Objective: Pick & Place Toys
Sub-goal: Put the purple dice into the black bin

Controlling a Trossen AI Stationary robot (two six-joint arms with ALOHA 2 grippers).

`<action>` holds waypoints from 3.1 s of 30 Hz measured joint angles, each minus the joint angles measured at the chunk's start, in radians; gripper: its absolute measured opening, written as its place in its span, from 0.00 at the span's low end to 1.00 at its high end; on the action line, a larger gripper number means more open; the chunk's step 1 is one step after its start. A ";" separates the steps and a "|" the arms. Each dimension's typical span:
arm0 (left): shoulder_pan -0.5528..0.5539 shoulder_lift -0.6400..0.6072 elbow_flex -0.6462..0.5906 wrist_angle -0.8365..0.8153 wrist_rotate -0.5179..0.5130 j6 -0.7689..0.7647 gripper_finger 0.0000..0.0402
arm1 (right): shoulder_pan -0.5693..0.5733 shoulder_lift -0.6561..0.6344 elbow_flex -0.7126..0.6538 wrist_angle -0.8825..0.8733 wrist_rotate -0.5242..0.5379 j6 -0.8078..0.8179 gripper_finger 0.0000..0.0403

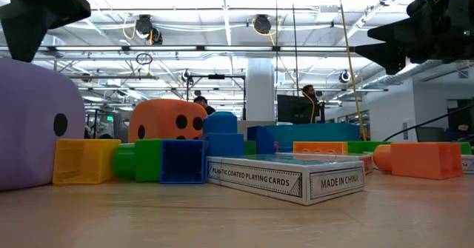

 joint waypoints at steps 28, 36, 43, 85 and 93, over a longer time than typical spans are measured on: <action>-0.098 0.226 0.084 -0.213 -0.354 -0.293 0.87 | 0.000 0.000 0.000 0.000 0.000 0.000 0.69; -0.090 0.226 0.083 -0.221 -0.315 -0.332 0.67 | 0.000 0.000 0.000 0.000 0.000 -0.001 0.69; -0.083 0.221 0.082 -0.221 -0.311 -0.331 0.62 | 0.000 0.000 0.000 0.000 0.000 -0.002 0.69; 0.372 -0.366 0.080 -0.228 -0.688 -0.061 0.41 | 0.000 0.000 0.000 -0.001 0.000 -0.002 0.69; 0.591 -0.386 0.081 -0.188 -0.620 0.082 0.42 | 0.000 0.000 0.000 -0.001 0.000 -0.002 0.69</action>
